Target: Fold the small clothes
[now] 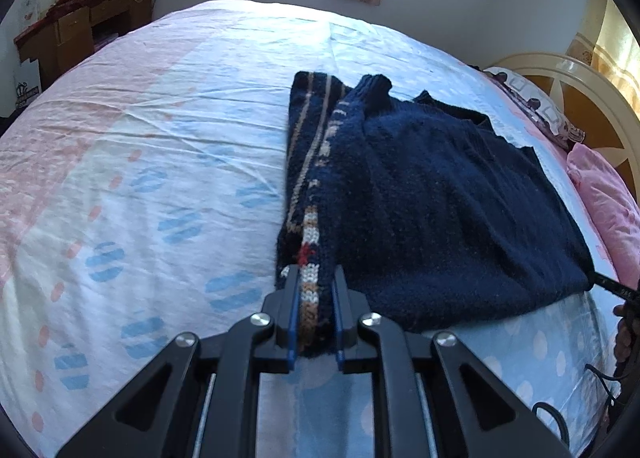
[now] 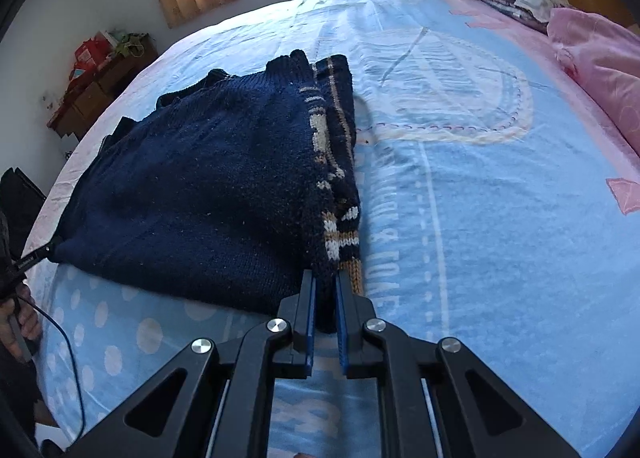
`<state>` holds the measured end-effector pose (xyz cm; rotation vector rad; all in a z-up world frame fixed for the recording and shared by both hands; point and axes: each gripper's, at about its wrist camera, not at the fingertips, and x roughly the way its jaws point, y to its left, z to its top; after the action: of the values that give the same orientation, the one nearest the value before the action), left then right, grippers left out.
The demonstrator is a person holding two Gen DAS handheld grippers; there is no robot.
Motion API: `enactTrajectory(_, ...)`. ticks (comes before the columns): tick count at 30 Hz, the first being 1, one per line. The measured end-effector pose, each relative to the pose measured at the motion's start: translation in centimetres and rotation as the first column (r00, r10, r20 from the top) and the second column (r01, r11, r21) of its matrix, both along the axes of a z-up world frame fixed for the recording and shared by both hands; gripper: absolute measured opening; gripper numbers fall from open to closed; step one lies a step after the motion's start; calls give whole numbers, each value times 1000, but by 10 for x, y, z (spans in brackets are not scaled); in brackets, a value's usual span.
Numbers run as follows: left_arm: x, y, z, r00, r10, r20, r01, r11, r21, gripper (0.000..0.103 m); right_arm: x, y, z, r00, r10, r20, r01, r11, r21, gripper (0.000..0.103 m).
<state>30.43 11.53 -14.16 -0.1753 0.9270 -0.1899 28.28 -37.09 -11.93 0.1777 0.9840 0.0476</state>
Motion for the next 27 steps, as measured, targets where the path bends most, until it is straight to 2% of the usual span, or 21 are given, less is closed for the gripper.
enactTrajectory(1,-1,-1,2,1000,6,5,-6,1000,5,19,0,1,6,1000,-4,11,4,1000,-3,10)
enactTrajectory(2,-3,-1,5,1000,13,10,-13,1000,21,26,-1,2,11,1000,-12,19,12,1000,-13,12)
enactTrajectory(3,-5,-3,7,1000,14,20,-14,999,36,30,-3,2,17,999,-27,27,28,999,-29,23)
enactTrajectory(4,-6,-4,10,999,14,35,-16,999,51,40,-3,2,25,998,-49,46,52,998,-45,39)
enactTrajectory(5,-8,-6,12,998,23,54,-27,997,78,46,-4,4,34,995,-66,75,69,997,-42,44)
enactTrajectory(6,-8,-8,12,998,25,66,-32,995,97,47,-2,8,44,991,-66,113,69,997,-28,47)
enactTrajectory(8,-7,-13,11,997,20,68,-29,991,131,48,6,24,54,989,-26,145,29,999,-20,47)
enactTrajectory(11,-5,-20,3,999,23,48,-31,984,176,48,25,65,60,984,63,167,-53,997,-62,47)
enactTrajectory(13,-4,-22,-2,999,30,31,-35,980,195,48,38,94,54,979,127,161,-118,991,-64,47)
enactTrajectory(16,-4,-22,-5,999,36,18,-39,978,203,51,54,137,31,973,208,100,-198,975,-101,47)
enactTrajectory(20,-6,-19,-9,999,31,9,-32,982,186,52,60,165,-15,972,234,-38,-237,962,-137,47)
enactTrajectory(22,-7,-19,-11,999,30,13,-31,983,183,53,46,171,-20,968,250,9,-243,949,-199,47)
enactTrajectory(23,-7,-18,-11,999,35,15,-37,983,178,55,43,173,-21,967,256,3,-250,945,-210,47)
enactTrajectory(25,-7,-16,-13,999,43,16,-45,984,170,57,46,171,-14,969,244,-22,-244,951,-191,47)
enactTrajectory(27,-7,-13,-13,999,51,15,-52,987,154,59,50,173,-2,974,227,7,-223,959,-176,47)
